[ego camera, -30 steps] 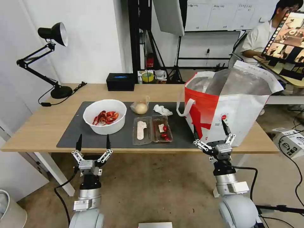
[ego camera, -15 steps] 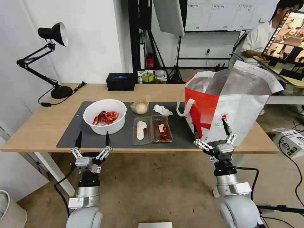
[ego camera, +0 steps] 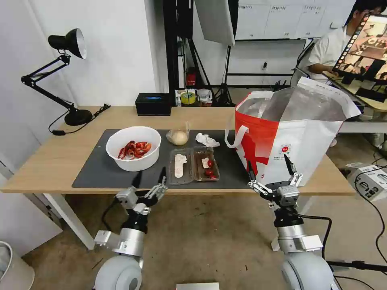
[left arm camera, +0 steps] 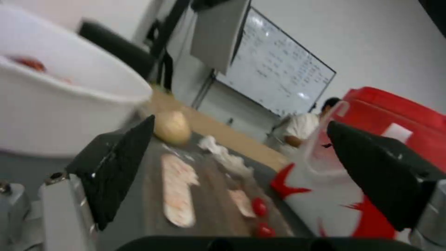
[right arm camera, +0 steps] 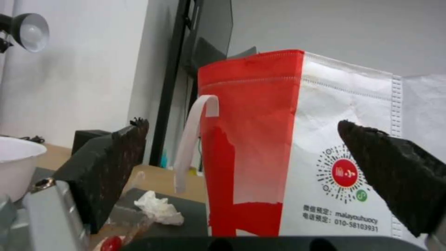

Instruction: Pick up the trash from the table and place it into the takeout bag.

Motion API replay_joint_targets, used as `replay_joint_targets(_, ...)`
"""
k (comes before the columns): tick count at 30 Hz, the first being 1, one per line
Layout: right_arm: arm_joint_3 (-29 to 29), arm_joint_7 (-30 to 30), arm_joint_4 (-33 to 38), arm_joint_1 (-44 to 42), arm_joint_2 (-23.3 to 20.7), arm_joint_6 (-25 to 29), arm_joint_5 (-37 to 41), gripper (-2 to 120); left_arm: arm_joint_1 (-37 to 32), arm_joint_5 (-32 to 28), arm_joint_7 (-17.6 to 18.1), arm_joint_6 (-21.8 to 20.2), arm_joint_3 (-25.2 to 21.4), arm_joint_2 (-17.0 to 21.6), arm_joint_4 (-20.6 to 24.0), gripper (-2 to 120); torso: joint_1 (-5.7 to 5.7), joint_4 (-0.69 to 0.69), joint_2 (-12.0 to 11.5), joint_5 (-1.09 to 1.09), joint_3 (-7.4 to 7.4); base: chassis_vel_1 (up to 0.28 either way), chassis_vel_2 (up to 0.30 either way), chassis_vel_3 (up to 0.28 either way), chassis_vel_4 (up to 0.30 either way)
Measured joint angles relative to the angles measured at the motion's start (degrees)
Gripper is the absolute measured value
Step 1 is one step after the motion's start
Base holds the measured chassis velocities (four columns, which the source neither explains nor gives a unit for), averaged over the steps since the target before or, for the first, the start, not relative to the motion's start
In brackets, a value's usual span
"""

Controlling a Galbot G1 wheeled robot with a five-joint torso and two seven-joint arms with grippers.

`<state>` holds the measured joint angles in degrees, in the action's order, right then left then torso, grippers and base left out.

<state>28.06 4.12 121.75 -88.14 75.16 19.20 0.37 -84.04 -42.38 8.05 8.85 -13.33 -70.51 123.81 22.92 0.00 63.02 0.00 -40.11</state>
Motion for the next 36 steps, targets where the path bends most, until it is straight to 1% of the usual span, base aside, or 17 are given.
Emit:
replay_joint_targets(1,0.12,0.0,0.0,-0.1,0.0,-0.01,-0.04,100,0.49,-1.5,1.01,-1.03,0.83,0.2,0.38,100,0.0,0.0,0.0,0.0,0.0,0.0,0.0,0.0,0.0)
replay_joint_targets(2,0.31,-0.01,0.02,-0.24,0.0,-0.03,-0.08,100,1.24,-3.93,3.1,-2.92,2.07,0.41,1.08,100,0.0,0.0,0.0,0.0,0.0,0.0,0.0,0.0,0.0)
replay_joint_targets(4,0.31,-0.01,0.02,-0.24,0.0,-0.03,-0.08,100,1.24,-3.93,3.1,-2.92,2.07,0.41,1.08,100,0.0,0.0,0.0,0.0,0.0,0.0,0.0,0.0,0.0)
replay_joint_targets(5,0.39,-0.01,0.09,-0.37,0.0,-0.07,-0.14,100,2.13,-7.66,6.09,-5.28,3.38,0.38,2.01,100,0.0,0.0,0.0,0.0,0.0,0.0,0.0,0.0,0.0)
replay_joint_targets(6,0.45,-0.01,0.14,-0.46,0.02,-0.09,-0.19,100,2.84,-9.92,8.0,-6.41,4.04,0.17,2.48,100,0.0,0.0,0.0,0.0,0.0,0.0,0.0,0.0,0.0)
replay_joint_targets(7,0.5,-0.01,0.18,-0.57,0.03,-0.1,-0.25,100,3.35,-11.16,9.19,-7.09,4.36,-0.04,2.71,100,0.0,0.0,0.0,0.0,0.0,0.0,0.0,0.0,0.0)
replay_joint_targets(8,0.5,-0.01,0.18,-0.57,0.03,-0.1,-0.25,100,3.35,-11.16,9.19,-7.09,4.36,-0.04,2.71,100,0.0,0.0,0.0,0.0,0.0,0.0,0.0,0.0,0.0)
replay_joint_targets(12,0.61,-0.02,0.2,-1.01,0.15,-0.13,-0.87,100,6.43,-20.07,16.44,-12.56,4.59,-1.77,4.67,100,0.0,0.0,0.0,0.01,0.0,0.0,0.0,0.0,0.0)
replay_joint_targets(13,0.61,-0.02,0.2,-1.01,0.15,-0.13,-0.87,100,6.43,-20.07,16.44,-12.56,4.59,-1.77,4.67,100,0.0,0.0,0.0,0.01,0.0,0.0,0.0,0.0,0.0)
replay_joint_targets(16,0.61,-0.02,0.2,-1.17,0.24,-0.14,-1.26,100,8.29,-24.08,20.74,-15.55,4.31,-2.91,5.63,100,0.0,0.0,0.0,0.01,0.0,0.0,0.0,0.0,0.0)
replay_joint_targets(17,0.61,-0.02,0.2,-1.17,0.24,-0.14,-1.26,100,8.29,-24.08,20.74,-15.55,4.31,-2.91,5.63,100,0.0,0.0,0.0,0.01,0.0,0.0,0.0,0.0,0.0)
replay_joint_targets(20,0.59,-0.01,0.2,-1.27,0.27,-0.15,-1.41,100,9.74,-28.63,26.73,-19.16,4.13,-4.0,6.55,100,0.0,0.0,0.0,0.0,0.0,0.0,0.0,0.0,0.0)
replay_joint_targets(21,0.59,-0.01,0.2,-1.27,0.27,-0.15,-1.41,100,9.74,-28.63,26.73,-19.16,4.13,-4.0,6.55,100,0.0,0.0,0.0,0.0,0.0,0.0,0.0,0.0,0.0)
replay_joint_targets(23,0.55,-0.01,0.2,-1.31,0.29,-0.17,-1.46,100,10.61,-29.16,28.91,-20.39,4.47,-4.69,6.07,100,0.0,0.0,0.0,0.0,0.0,0.0,0.0,0.0,0.0)
replay_joint_targets(24,0.55,-0.01,0.2,-1.31,0.29,-0.17,-1.46,100,10.61,-29.16,28.91,-20.39,4.47,-4.69,6.07,100,0.0,0.0,0.0,0.0,0.0,0.0,0.0,0.0,0.0)
replay_joint_targets(27,0.54,-0.01,0.2,-1.38,0.31,-0.21,-1.53,100,12.01,-29.41,31.04,-21.02,5.23,-5.66,4.63,100,0.0,0.0,0.0,0.0,0.0,0.0,0.0,0.0,0.0)
replay_joint_targets(36,0.64,0.0,-0.05,-1.35,0.3,-0.25,-1.55,100,14.34,-29.91,32.04,-21.64,5.97,-6.84,2.15,100,0.0,0.0,0.0,0.0,0.0,0.0,0.0,0.0,0.0)
